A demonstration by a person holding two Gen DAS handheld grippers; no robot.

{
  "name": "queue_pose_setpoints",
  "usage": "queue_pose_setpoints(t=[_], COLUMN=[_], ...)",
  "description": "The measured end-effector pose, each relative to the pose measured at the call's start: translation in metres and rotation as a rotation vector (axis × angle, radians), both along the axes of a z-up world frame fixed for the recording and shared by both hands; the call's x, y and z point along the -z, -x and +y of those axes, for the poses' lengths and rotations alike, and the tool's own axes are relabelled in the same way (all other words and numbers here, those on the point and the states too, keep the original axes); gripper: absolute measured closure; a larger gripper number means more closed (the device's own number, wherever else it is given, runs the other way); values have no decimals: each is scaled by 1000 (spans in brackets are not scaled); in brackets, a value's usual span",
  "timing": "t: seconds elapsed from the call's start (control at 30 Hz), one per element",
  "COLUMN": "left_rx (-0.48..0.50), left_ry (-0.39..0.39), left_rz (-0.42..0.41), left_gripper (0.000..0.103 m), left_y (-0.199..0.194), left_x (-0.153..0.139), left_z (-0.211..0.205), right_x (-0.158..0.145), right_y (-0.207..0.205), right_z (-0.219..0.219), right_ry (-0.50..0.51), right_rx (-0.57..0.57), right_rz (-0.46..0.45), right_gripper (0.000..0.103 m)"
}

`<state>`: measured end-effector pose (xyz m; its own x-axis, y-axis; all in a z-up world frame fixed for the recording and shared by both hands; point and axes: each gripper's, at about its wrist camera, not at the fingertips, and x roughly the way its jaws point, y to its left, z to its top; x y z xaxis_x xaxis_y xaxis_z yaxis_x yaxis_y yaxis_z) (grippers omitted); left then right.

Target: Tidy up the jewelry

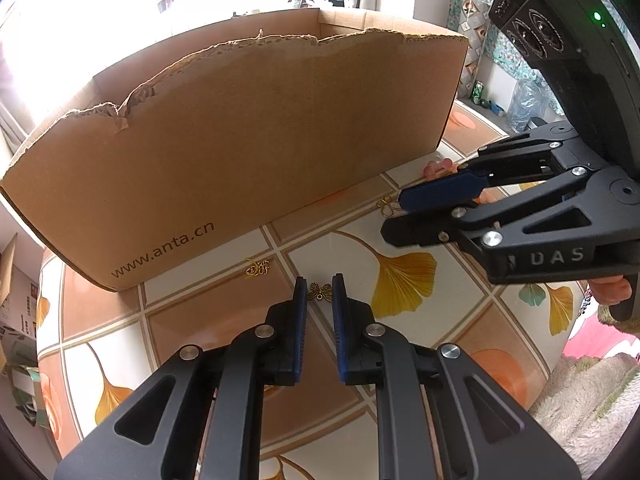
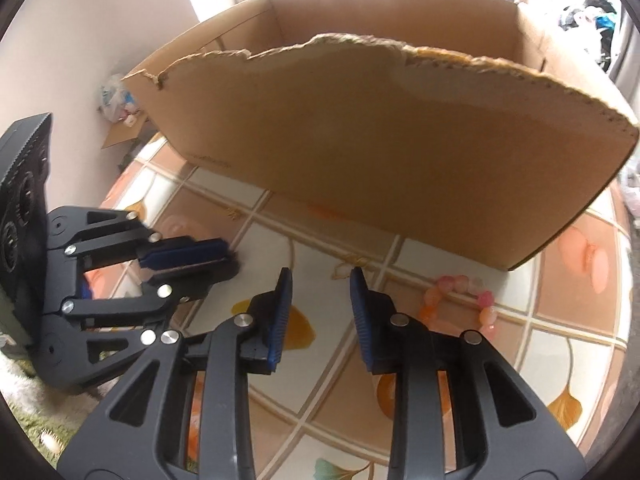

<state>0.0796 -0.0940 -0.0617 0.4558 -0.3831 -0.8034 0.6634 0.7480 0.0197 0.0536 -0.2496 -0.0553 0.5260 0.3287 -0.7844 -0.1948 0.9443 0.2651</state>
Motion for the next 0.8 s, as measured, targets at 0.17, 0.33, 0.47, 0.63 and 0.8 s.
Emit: queue_pose_setpoints(t=[0.17,0.33,0.47,0.63,0.8], left_rx=[0,0,-1,-1,-1], left_ry=[0,-1,1,0,0], left_rz=[0,0,0,0,0], left_gripper=[90,90,90,90,90], left_y=[0,1,0,0,0], left_x=[0,0,0,0,0], left_z=[0,-1,0,0,0], right_x=[3,4,5,6,6], right_y=[-3,-1,-2,-5,-7], right_z=[3,13,17,18,26], right_ry=[56,111,120,126,135], right_rx=[84,109,129,138,125], right_rz=[-5,-26,-29,-25,-23], right_gripper=[75,75,78,85,82])
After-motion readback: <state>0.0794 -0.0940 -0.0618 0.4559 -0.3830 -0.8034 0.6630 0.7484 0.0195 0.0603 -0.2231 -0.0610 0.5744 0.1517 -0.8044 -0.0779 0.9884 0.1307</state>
